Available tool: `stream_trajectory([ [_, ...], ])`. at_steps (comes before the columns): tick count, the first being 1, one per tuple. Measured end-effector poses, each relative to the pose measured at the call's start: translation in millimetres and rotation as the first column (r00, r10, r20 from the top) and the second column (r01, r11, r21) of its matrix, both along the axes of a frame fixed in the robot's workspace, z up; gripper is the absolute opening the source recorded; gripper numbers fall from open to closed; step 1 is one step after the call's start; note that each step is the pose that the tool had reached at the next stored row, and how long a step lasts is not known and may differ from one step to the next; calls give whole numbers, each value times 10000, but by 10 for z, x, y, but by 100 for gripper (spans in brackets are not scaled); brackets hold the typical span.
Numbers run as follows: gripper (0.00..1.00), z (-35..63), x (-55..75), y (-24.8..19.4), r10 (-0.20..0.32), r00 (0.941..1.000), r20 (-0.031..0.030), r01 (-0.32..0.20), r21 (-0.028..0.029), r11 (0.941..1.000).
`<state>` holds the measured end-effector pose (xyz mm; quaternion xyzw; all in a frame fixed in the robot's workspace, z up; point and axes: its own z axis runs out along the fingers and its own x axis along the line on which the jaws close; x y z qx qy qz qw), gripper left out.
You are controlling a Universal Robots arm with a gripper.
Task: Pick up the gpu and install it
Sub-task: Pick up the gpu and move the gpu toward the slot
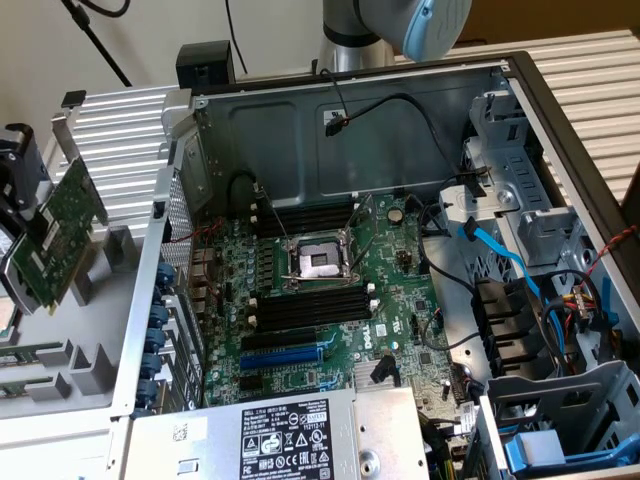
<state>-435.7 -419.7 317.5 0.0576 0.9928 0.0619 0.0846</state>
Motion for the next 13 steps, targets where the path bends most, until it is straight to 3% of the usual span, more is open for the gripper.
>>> stream_trajectory([
  [13,26,330,-65,1,-30,10000,1,30,0,10000],
])
